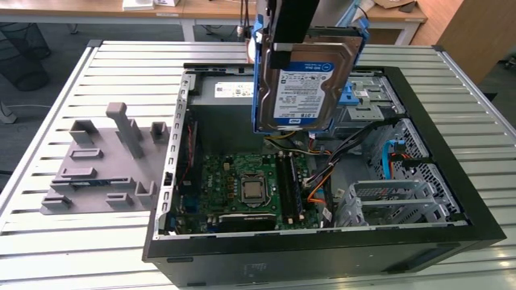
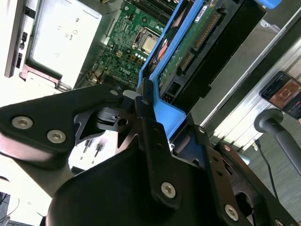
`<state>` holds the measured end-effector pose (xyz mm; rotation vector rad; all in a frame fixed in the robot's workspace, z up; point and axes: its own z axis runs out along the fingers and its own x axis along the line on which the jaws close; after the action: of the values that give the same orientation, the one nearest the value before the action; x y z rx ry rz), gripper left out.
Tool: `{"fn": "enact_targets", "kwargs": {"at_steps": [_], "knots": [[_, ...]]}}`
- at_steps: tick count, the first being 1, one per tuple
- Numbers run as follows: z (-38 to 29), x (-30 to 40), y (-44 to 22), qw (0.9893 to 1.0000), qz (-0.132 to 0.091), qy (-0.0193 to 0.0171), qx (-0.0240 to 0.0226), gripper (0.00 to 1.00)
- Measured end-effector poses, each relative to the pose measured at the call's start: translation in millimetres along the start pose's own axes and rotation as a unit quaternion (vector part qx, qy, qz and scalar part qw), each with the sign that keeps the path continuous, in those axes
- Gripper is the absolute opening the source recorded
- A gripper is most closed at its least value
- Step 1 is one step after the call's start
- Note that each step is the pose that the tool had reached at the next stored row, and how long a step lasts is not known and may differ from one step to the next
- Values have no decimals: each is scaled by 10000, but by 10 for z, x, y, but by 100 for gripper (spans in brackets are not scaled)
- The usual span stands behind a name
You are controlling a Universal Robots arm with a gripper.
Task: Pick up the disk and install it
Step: 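Insert the disk into the insertion slot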
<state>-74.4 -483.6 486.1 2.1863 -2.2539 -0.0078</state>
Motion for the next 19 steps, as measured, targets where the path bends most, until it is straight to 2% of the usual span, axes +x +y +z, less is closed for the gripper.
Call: {"fn": "enact_targets", "kwargs": {"at_steps": [2, 7, 9, 19], "knots": [[1, 30, -1, 10000, 0, -1, 0, 36], [0, 36, -1, 10000, 0, 0, 0, 36], [1, 58, -1, 10000, 0, 0, 0, 36], [1, 71, -2, 10000, 0, 0, 0, 36]]}}
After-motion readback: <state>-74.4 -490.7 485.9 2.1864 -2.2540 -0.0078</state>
